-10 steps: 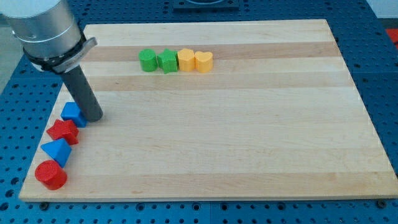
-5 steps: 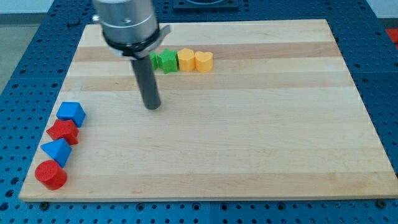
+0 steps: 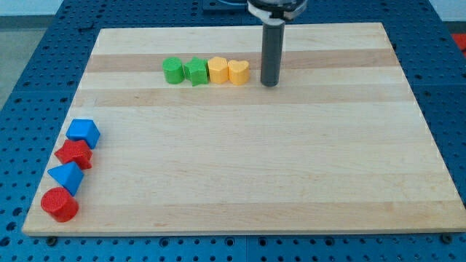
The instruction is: Slide yellow hexagon green star and green circle towards center left
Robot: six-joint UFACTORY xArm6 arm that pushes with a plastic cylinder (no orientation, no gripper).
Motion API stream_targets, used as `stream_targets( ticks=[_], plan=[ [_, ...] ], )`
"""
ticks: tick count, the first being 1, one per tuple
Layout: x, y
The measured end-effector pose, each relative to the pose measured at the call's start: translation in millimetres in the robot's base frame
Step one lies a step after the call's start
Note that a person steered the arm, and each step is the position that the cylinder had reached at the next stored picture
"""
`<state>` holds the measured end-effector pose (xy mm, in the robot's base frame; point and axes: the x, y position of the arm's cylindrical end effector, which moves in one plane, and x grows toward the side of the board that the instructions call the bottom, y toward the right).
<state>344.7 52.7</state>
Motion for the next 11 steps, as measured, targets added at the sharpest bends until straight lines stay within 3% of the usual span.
stream_targets(
  ticks=[7, 11],
  plan=[
    [-36.9, -52.1],
    [-26.5, -123.1]
  ],
)
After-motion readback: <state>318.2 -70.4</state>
